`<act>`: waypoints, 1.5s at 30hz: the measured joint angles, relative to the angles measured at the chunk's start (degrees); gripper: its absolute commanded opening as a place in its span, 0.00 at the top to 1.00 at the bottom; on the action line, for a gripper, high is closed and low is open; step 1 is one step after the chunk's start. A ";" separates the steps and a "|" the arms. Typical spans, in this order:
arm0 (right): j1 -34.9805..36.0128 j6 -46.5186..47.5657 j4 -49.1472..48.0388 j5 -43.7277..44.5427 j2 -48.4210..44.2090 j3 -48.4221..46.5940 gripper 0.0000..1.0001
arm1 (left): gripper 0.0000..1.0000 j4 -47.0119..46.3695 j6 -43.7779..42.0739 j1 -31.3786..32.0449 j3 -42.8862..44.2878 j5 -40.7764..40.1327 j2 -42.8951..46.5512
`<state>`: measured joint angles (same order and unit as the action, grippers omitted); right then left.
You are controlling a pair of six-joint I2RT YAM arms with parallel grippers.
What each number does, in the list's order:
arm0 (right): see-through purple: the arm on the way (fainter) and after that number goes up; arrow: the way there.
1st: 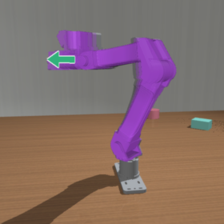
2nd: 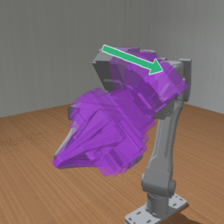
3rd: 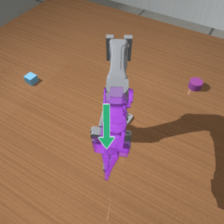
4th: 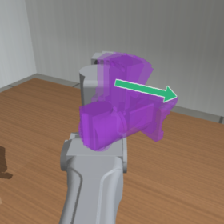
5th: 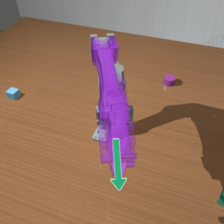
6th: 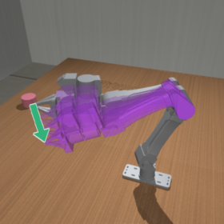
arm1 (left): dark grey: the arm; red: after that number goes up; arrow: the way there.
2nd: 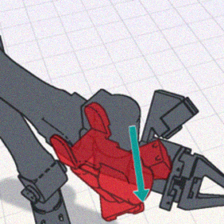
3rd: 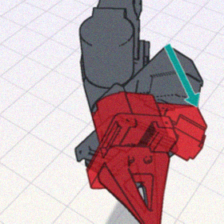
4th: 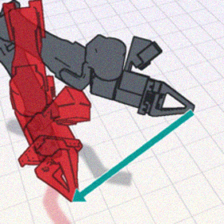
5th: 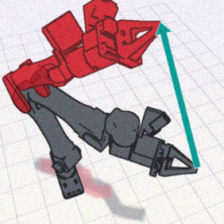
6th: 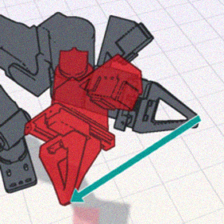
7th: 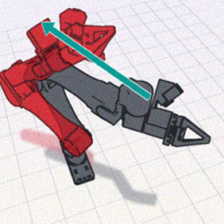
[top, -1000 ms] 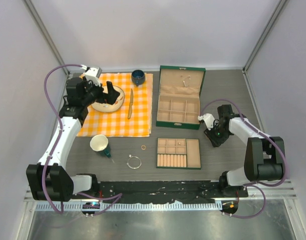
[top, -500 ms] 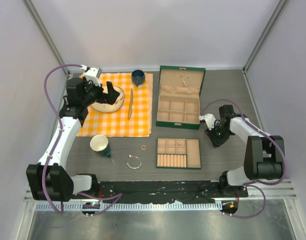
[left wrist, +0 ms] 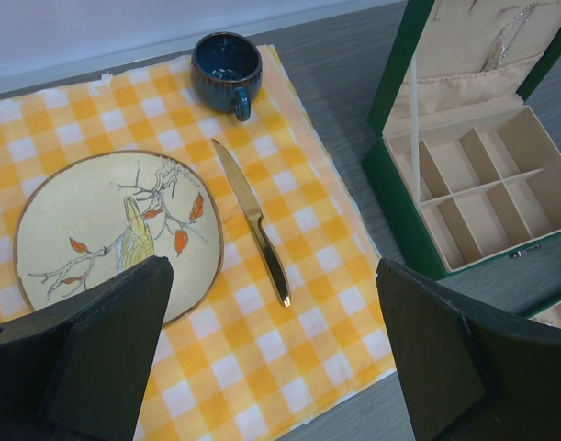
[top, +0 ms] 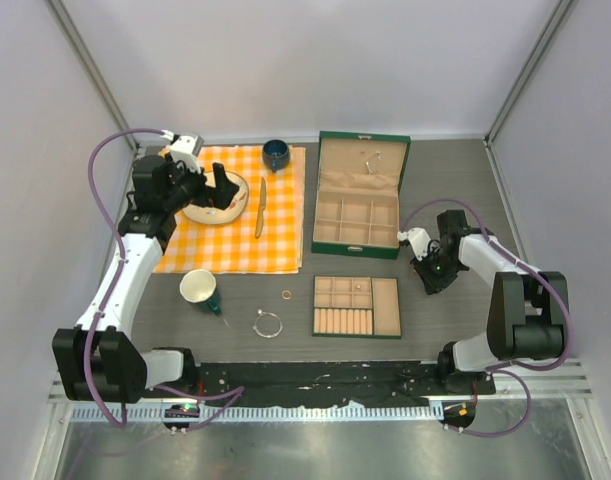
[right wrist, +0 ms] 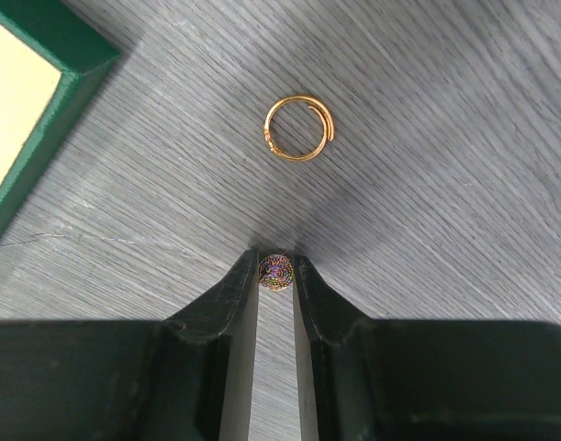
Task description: Organize the mixed jewelry
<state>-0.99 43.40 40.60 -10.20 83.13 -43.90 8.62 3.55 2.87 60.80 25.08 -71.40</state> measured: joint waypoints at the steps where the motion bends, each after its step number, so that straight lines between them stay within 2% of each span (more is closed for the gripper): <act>1: 0.00 0.00 0.07 0.00 -0.07 -0.02 0.89 | 0.00 0.00 0.00 0.00 0.00 0.00 0.00; 6: -0.22 -0.02 2.45 -0.44 -0.52 -1.55 0.89 | 0.00 0.00 -0.02 0.00 0.00 0.00 0.00; 14: 1.22 -1.57 7.23 -3.65 -5.84 -9.31 0.89 | 0.00 -0.02 0.00 0.00 0.00 0.00 0.00; 20: 10.62 -5.22 8.70 -5.05 -8.66 -13.11 0.89 | 0.00 0.00 0.04 0.00 0.00 0.00 0.00; 27: 22.88 -10.03 8.04 -5.27 -7.13 -13.86 0.90 | 0.00 -0.02 0.04 0.00 0.00 0.00 0.00; 38: 32.20 -13.64 3.50 -4.66 0.96 -13.99 0.90 | 0.00 -0.02 0.02 0.00 0.00 0.00 -0.02; 45: 34.49 -14.40 0.87 -3.39 3.80 -13.97 0.90 | 0.00 -0.02 0.00 0.00 0.00 -0.07 -0.02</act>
<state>33.50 28.99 41.47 -13.58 86.94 -57.87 8.60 3.55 2.87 60.80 25.02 -71.42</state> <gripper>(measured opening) 0.243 0.996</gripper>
